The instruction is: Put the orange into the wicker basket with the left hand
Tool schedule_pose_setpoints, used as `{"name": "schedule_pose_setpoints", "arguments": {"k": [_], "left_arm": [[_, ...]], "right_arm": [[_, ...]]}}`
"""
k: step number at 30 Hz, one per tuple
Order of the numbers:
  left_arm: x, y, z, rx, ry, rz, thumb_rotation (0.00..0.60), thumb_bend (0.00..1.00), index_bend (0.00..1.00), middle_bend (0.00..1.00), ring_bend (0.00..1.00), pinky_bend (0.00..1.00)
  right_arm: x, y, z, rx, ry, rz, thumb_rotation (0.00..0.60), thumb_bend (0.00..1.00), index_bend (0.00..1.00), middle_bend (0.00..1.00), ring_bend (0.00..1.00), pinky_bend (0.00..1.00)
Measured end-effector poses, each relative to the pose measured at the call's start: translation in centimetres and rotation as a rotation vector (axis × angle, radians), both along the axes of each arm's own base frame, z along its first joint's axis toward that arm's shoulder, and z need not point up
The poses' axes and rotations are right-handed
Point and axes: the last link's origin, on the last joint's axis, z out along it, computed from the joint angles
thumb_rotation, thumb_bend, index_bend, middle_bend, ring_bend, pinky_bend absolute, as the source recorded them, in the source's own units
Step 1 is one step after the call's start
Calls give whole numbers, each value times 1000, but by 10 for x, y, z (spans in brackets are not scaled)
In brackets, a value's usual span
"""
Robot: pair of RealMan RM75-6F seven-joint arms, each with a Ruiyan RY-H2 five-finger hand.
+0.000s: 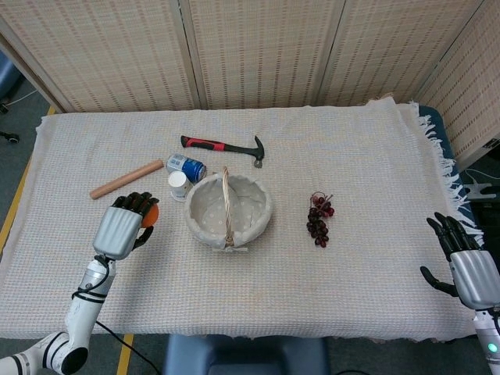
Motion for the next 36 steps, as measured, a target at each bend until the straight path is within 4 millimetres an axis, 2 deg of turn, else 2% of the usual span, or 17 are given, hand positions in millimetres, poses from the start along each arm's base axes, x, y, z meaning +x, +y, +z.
{"name": "schedule_pose_setpoints", "arguments": {"k": [6,14,18,25,36], "left_arm": [[29,16,-25,-29,-35,-30,600,376,268,368,511,553],[53,36,-52,-52,-66,-26,600,374,268,367,511,553],[57,45,-56,-56,-76,-7,600,374,269,367,511,553],[61,49,-61,-72,-106,40,600,375,269,367,511,554],[87,52,-60,-74,-185,56,600,374,274,379,517,561]], "right_arm": [[0,0,1,3,0,0,600,189,0,0,0,238],[-1,0,2,6,-7,-2,600,189,0,0,0,239],[-1,-2,1,11,-3,-3,600,189,0,0,0,239],[-1,-3,0,16,2,-6,600,189,0,0,0,239],[0,-5,-3,40,13,-18,600,189,0,0,0,239]]}}
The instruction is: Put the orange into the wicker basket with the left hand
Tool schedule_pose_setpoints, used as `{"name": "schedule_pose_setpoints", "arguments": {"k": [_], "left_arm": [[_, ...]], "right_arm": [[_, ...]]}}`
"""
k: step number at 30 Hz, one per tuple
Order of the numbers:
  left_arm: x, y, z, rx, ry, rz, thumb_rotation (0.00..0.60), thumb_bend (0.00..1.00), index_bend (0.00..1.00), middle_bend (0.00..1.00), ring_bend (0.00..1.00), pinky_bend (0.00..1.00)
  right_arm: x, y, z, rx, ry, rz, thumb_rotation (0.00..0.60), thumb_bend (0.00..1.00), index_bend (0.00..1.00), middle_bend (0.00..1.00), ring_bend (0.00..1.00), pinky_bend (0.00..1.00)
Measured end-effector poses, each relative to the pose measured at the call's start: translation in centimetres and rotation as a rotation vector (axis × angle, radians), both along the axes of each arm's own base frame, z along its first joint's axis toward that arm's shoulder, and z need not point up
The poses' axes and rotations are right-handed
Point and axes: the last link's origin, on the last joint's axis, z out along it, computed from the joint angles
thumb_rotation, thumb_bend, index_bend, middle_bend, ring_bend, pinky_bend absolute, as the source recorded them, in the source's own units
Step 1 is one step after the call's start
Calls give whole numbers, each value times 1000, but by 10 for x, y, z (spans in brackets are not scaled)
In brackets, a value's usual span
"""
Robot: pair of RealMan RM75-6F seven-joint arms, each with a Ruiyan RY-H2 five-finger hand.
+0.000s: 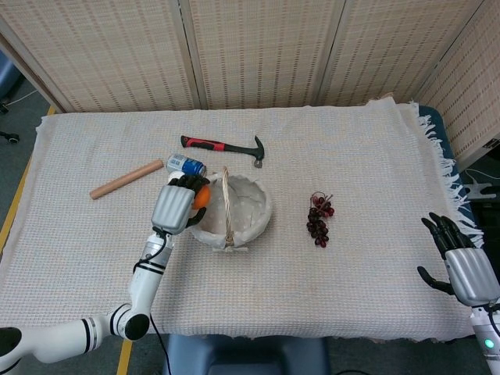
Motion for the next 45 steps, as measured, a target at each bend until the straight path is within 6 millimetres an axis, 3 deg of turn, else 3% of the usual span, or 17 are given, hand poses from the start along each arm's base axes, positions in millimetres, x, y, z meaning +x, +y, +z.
{"name": "schedule_pose_setpoints", "arguments": {"k": [8,18,21,25,28,39,45], "left_arm": [[3,-2,-1,-21,-63,34,600,377,274,381,521,562],[10,-15,-13,-238,-367,134,600,388,267,384,546,545],[12,-16,-13,-232,-362,119,600,386,185,303,465,428],[13,-18,-15,-231,-362,95,600,382,23,134,203,216],[12,-19,-16,-233,-349,75,600,372,0,45,92,154],[8,-20,-15,-213,-291,53,600,363,0,0,38,134],[-14,-17,-1,-104,-49,20,600,370,0,34,47,142]], "right_arm": [[0,0,1,-4,-5,-3,600,189,0,0,0,239],[0,-1,0,0,2,-8,600,189,0,0,0,239],[0,-1,0,-2,-1,-8,600,189,0,0,0,239],[0,-1,1,-4,-4,-9,600,189,0,0,0,239],[0,-2,1,-4,-4,-10,600,189,0,0,0,239],[0,-2,1,-4,-5,-10,600,189,0,0,0,239],[-1,-2,2,-2,-10,-8,600,189,0,0,0,239]]}}
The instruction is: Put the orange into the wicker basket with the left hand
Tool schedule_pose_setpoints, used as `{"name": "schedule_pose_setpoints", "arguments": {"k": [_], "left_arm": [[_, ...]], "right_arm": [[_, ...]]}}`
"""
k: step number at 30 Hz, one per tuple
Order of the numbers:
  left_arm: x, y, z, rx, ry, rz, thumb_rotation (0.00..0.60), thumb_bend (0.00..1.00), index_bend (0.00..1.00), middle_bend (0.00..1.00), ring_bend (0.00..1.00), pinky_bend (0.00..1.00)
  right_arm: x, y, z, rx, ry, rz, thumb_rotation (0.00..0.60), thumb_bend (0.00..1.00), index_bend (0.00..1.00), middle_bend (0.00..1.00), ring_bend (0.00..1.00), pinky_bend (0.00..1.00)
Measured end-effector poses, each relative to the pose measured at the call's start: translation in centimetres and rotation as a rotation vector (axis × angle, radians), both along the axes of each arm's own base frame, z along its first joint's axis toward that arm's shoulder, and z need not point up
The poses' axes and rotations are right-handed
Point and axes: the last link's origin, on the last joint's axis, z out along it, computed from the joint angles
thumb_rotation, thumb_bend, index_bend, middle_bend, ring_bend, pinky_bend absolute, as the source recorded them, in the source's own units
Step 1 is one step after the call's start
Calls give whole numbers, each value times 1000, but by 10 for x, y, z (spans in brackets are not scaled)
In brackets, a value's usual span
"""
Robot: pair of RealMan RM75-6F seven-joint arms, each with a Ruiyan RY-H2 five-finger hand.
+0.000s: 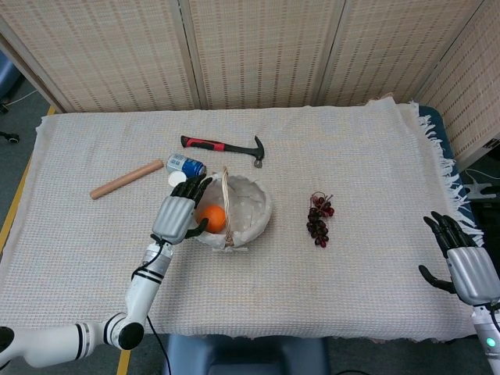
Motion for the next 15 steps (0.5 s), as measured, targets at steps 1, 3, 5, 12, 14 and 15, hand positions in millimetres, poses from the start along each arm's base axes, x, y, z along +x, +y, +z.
{"name": "schedule_pose_setpoints", "arguments": {"k": [1,3,5,12,14,15], "left_arm": [[-6,0,4,33,63,-12,600,370,0,45,51,147],[-26,0,16,109,227,-36,600,369,4,48,53,150],[-46,-2,28,154,364,-50,600,370,9,47,53,151],[-121,-34,75,200,576,-44,600,369,15,51,53,153],[-135,-49,79,198,574,-39,600,370,16,58,61,153],[-144,-59,83,195,569,-30,600,370,19,65,72,153]], "right_arm": [[0,0,0,2,1,1,600,189,0,0,0,239],[0,0,-1,4,4,1,600,189,0,0,0,239],[0,0,-2,6,9,1,600,189,0,0,0,239],[1,-1,-5,5,19,-6,600,189,0,0,0,239],[1,-1,-6,6,20,-6,600,189,0,0,0,239],[1,-1,-6,6,21,-6,600,189,0,0,0,239]]}}
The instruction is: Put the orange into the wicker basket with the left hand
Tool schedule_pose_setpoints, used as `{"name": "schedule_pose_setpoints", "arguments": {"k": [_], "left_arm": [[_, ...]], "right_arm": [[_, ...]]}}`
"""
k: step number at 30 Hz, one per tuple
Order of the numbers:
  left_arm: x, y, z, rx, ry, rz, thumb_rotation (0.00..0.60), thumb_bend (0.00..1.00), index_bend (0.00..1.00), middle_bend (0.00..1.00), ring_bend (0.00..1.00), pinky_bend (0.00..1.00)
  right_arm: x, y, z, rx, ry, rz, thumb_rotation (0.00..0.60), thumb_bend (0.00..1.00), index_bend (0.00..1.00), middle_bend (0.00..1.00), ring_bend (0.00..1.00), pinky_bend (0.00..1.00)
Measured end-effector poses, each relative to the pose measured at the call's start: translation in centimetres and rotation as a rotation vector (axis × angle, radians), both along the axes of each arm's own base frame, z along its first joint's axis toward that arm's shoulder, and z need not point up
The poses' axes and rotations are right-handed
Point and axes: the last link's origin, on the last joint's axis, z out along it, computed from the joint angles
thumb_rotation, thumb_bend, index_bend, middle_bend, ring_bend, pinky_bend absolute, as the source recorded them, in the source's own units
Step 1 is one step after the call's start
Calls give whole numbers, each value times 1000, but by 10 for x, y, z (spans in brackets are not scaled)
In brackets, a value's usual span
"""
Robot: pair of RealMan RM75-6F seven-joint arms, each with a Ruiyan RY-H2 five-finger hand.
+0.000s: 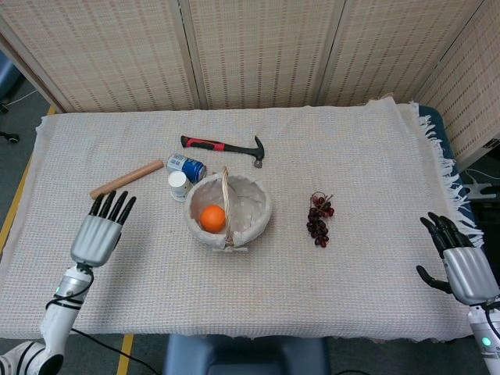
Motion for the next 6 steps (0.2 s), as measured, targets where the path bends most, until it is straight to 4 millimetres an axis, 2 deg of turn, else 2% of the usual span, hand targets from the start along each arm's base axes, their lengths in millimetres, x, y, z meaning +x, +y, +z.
{"name": "schedule_pose_setpoints", "arguments": {"k": [3,6], "left_arm": [[-20,-21,7,-15,-21,49,600,370,26,80,99,153],[-30,-35,11,-31,-70,107,600,369,30,84,101,153]], "right_arm": [[0,0,0,0,1,1,600,189,0,0,0,239],[0,0,0,-1,1,2,600,189,0,0,0,239]]}}
